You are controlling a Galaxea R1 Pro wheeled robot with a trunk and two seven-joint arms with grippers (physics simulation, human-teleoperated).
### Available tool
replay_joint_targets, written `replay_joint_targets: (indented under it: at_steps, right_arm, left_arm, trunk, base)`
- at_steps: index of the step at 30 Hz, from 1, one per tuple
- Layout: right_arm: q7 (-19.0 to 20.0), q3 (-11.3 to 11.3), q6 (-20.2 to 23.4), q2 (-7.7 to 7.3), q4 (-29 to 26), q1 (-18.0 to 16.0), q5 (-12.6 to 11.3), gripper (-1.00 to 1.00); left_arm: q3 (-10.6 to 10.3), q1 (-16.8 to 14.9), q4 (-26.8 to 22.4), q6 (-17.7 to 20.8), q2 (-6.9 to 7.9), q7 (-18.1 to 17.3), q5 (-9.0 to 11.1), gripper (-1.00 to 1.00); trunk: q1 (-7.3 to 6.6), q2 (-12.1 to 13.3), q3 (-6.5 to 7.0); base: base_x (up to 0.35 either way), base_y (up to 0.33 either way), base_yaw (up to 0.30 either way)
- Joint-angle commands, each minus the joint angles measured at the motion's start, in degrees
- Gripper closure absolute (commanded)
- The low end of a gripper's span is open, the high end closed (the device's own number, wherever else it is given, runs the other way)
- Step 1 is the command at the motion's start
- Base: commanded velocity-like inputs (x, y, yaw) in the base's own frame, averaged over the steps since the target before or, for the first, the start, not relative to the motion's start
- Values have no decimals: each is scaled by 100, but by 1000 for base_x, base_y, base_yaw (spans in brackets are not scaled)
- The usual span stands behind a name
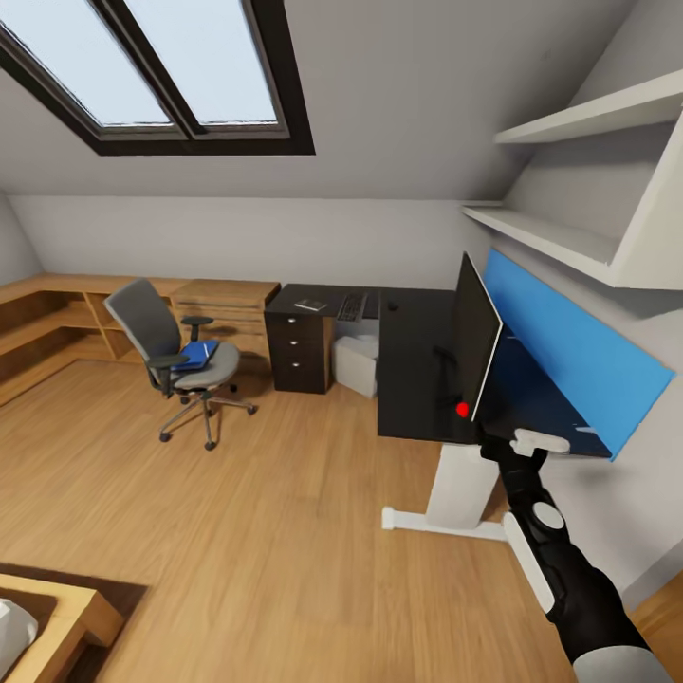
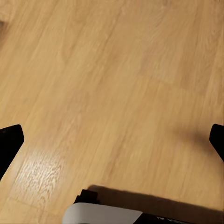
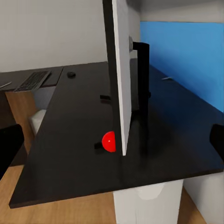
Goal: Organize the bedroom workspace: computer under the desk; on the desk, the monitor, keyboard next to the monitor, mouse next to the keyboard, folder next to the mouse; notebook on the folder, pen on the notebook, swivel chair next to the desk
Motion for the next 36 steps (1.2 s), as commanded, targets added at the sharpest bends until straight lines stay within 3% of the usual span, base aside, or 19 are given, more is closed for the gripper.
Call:
replay_joint_targets:
  at_steps: [1,21,36]
  right_arm:
    - [-35,10,-29,-4,-5,-3,-60,-100]
    - [-134,1,-18,12,16,2,-69,-100]
    - [-148,-5,-11,13,27,2,-82,-100]
  left_arm:
    - [-47,-4,2,-23,4,39,39,-100]
    - [-46,-4,2,-27,-4,38,34,-100]
    - [-48,-4,2,-32,-5,36,30,-100]
  trunk:
    - [5,-9,-10]
    - [5,-9,-10]
    - [5,-9,-10]
  base:
    - [291,0,0]
    - [268,2,0]
    - [118,-18,0]
